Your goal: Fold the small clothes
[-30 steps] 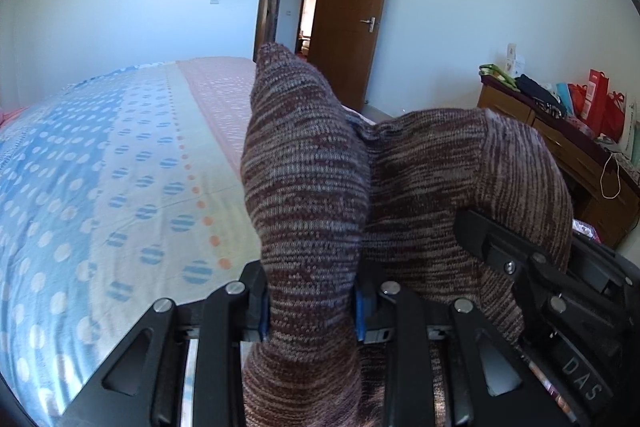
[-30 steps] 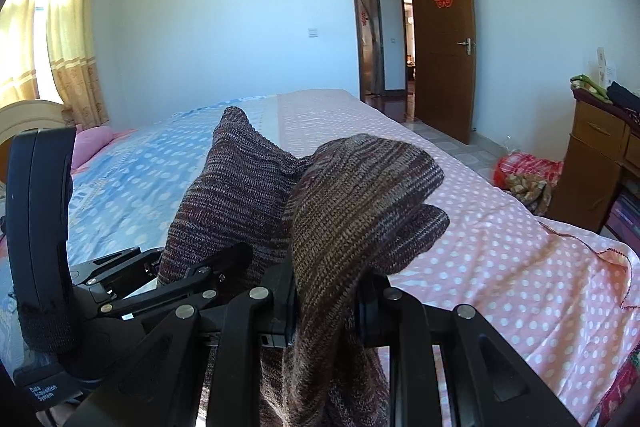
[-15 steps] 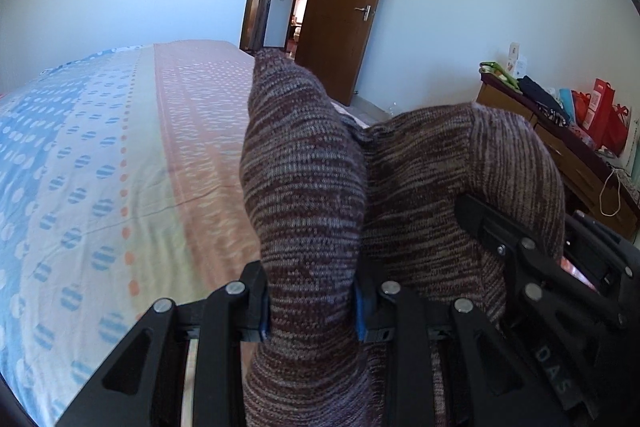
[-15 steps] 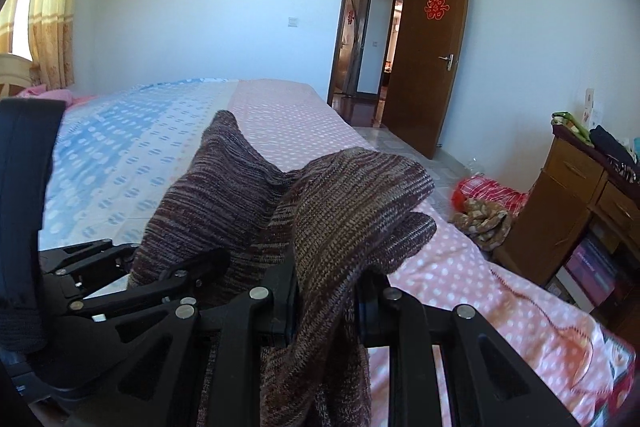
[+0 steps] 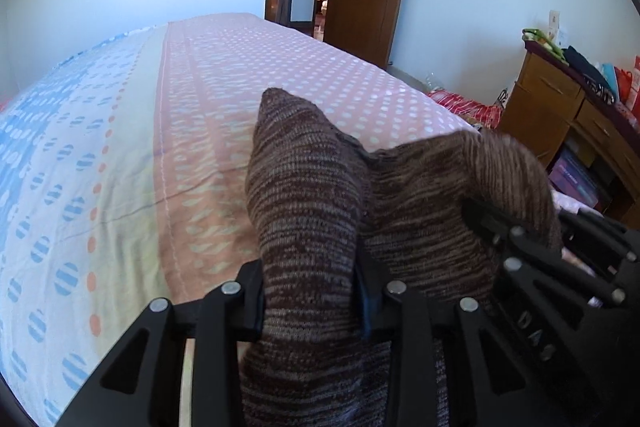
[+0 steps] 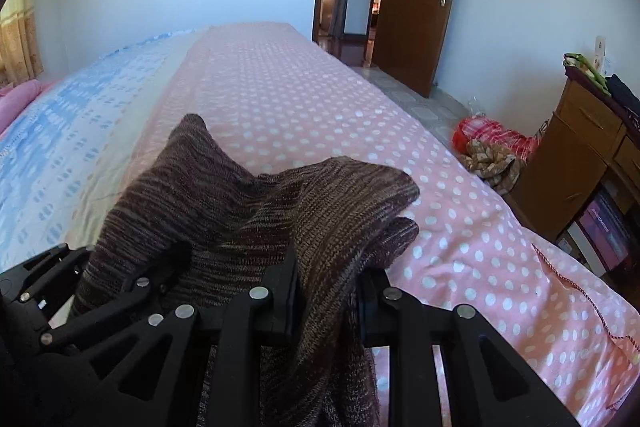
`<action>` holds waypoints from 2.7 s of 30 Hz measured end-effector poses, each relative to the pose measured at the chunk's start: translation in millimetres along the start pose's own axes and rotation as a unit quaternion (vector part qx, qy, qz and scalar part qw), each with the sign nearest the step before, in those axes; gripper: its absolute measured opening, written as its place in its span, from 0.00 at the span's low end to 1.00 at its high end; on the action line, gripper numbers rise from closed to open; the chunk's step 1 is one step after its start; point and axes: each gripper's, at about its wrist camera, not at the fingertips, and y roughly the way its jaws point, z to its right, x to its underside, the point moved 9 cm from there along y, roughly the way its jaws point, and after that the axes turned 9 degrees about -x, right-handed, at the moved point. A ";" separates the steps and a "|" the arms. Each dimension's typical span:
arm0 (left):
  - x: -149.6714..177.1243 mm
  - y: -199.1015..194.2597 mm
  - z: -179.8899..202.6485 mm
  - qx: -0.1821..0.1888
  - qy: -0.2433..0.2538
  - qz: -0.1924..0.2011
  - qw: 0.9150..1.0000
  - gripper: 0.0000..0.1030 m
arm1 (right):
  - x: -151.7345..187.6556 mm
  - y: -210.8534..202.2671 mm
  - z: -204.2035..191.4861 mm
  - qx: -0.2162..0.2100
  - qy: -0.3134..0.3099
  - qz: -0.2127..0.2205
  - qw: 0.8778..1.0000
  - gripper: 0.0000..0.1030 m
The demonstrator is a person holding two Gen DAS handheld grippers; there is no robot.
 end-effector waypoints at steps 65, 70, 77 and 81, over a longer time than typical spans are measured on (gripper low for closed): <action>138.4 -166.2 13.0 0.003 0.110 -0.049 0.993 0.89 | 156.2 -218.1 11.1 0.008 0.089 0.000 0.996 0.60; 126.0 -201.3 10.6 -0.014 0.115 -0.001 0.993 0.89 | 140.3 -252.9 -2.7 0.003 0.070 0.041 0.997 0.60; 79.5 -284.9 -16.4 -0.063 0.073 0.158 0.983 1.00 | 108.8 -325.1 -19.5 0.016 0.036 0.151 0.988 0.76; 62.3 -316.7 -24.8 -0.070 0.055 0.207 0.974 1.00 | 98.1 -355.6 -23.4 0.027 0.026 0.201 0.979 0.78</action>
